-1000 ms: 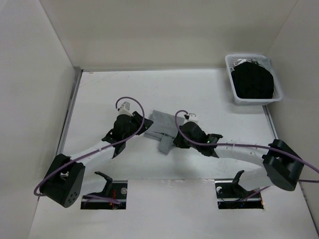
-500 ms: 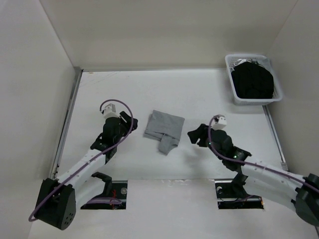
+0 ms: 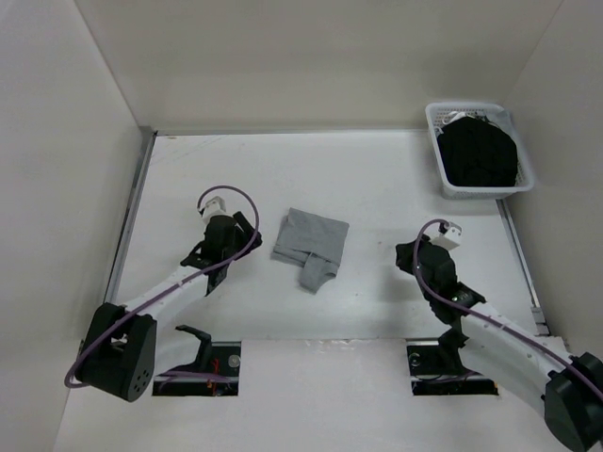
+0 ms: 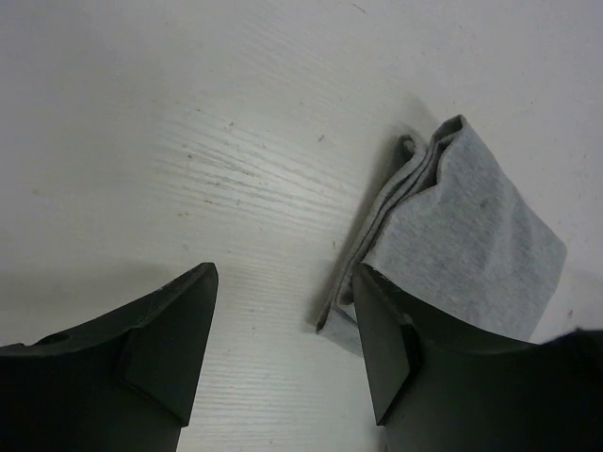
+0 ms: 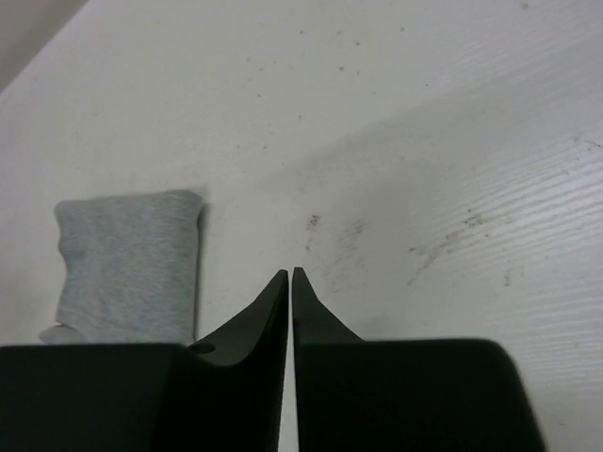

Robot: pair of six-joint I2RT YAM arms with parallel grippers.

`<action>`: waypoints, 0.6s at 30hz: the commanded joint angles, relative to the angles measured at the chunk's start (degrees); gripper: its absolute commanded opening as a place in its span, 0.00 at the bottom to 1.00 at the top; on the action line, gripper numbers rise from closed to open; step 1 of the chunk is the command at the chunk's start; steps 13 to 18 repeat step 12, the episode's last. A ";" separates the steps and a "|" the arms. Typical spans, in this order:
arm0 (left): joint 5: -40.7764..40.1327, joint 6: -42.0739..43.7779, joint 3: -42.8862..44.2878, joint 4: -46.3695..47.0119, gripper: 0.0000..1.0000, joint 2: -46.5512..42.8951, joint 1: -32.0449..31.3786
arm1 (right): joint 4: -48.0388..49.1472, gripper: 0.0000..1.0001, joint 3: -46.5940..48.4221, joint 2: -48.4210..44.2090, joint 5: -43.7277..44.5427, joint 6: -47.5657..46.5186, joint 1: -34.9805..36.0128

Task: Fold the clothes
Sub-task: Fold the tank top

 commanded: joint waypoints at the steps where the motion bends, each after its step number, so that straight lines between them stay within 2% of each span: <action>1: 0.88 0.50 2.65 4.95 0.58 0.86 -1.58 | 3.65 0.12 -1.43 0.47 0.03 -0.26 -0.64; 4: 1.84 0.50 2.91 6.62 0.58 2.44 -2.03 | 5.50 0.39 -2.31 0.38 -0.23 -0.26 -0.73; 6: 2.37 0.50 2.92 7.76 0.57 3.67 -2.20 | 6.20 0.46 -2.49 0.81 -0.58 -0.35 -0.91; 9: 2.90 0.94 3.70 8.04 0.54 5.78 -2.73 | 6.64 0.50 -2.22 2.22 -1.55 -0.35 -1.43; 12: 3.25 1.12 3.80 8.74 0.59 6.23 -2.99 | 7.17 0.52 -1.70 3.89 -2.34 -0.35 -1.87; 18: 3.25 1.12 3.80 8.74 0.59 6.23 -2.99 | 7.17 0.52 -1.70 3.89 -2.34 -0.35 -1.87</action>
